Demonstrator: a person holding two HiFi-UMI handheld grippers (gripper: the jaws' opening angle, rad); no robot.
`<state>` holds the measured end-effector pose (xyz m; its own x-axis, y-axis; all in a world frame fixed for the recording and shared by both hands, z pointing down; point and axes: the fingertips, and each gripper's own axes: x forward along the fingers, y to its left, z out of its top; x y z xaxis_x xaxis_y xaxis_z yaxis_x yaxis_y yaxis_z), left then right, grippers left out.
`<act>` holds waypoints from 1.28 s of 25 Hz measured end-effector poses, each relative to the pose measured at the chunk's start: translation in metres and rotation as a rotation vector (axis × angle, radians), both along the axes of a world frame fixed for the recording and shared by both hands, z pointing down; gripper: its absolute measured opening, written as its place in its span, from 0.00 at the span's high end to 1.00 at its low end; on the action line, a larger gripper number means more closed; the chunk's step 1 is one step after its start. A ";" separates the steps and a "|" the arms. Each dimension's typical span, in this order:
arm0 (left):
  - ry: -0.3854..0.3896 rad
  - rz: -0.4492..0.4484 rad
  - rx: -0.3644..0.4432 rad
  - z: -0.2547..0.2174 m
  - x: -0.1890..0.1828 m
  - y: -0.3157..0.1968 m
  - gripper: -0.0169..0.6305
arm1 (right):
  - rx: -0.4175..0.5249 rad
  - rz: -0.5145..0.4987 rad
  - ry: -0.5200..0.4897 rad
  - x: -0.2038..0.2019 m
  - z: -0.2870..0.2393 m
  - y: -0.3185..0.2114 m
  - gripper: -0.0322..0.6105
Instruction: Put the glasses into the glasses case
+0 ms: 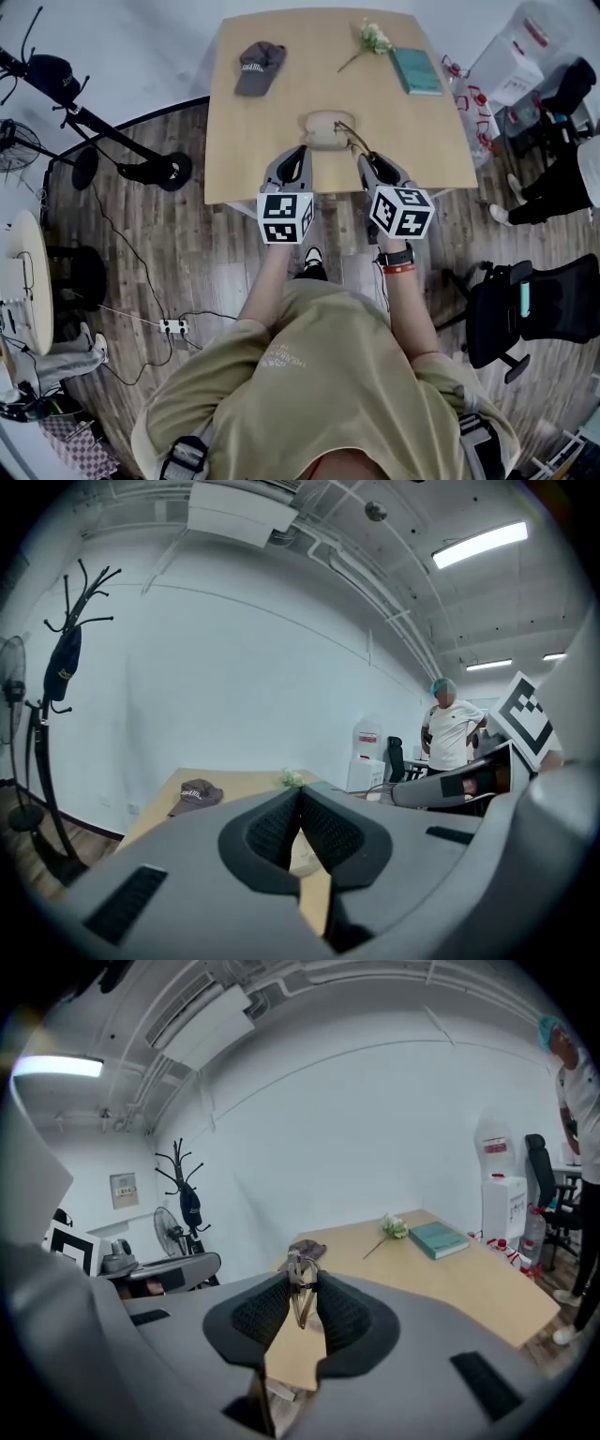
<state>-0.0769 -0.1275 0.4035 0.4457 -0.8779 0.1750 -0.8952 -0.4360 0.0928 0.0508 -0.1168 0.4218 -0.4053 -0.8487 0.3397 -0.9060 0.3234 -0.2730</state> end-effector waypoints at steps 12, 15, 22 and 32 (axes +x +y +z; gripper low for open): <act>-0.021 -0.001 -0.018 0.019 -0.017 -0.096 0.94 | -0.085 -0.070 0.076 -0.022 0.020 -0.089 0.79; -0.023 0.024 -0.020 0.019 -0.014 -0.108 0.94 | -0.123 -0.066 0.038 -0.019 0.028 -0.099 0.79; -0.051 0.039 -0.061 0.051 0.002 -0.128 0.94 | -0.196 -0.109 -0.017 -0.005 0.062 -0.124 0.79; -0.049 0.038 -0.109 0.089 0.010 -0.173 0.94 | -0.275 -0.253 -0.098 -0.005 0.100 -0.172 0.79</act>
